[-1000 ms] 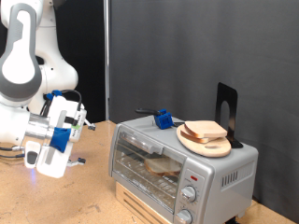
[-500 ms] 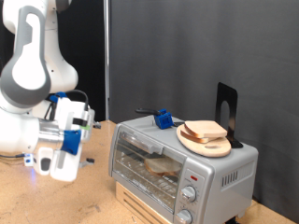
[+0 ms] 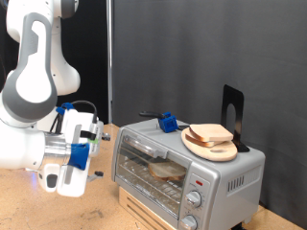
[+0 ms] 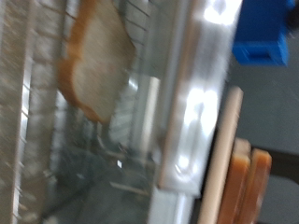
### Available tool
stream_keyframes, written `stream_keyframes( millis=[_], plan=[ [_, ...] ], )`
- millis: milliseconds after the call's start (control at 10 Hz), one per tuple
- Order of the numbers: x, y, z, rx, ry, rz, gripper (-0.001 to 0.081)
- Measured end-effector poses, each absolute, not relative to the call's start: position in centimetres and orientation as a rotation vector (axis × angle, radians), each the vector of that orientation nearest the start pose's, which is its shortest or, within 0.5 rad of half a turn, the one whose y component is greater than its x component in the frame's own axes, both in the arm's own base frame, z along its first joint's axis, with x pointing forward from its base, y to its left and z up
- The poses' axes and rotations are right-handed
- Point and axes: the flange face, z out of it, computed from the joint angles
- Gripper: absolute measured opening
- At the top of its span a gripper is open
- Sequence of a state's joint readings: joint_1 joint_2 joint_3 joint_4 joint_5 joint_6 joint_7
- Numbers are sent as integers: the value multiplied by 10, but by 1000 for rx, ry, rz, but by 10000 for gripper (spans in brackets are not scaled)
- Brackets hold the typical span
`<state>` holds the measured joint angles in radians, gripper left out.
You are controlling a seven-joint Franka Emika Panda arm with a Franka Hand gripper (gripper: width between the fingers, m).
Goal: Make a piece of toast with the oven
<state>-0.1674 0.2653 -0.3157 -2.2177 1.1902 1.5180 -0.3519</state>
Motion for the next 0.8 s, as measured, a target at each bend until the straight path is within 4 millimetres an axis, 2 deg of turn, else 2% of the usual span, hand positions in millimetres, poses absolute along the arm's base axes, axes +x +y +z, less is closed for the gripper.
stream_keyframes(
  millis=[300, 600, 800],
  plan=[
    [510, -121, 260, -1634, 740, 278, 795],
    [548, -119, 248, -1599, 866, 220, 795],
    [544, -113, 250, -1584, 792, 274, 795]
  ],
)
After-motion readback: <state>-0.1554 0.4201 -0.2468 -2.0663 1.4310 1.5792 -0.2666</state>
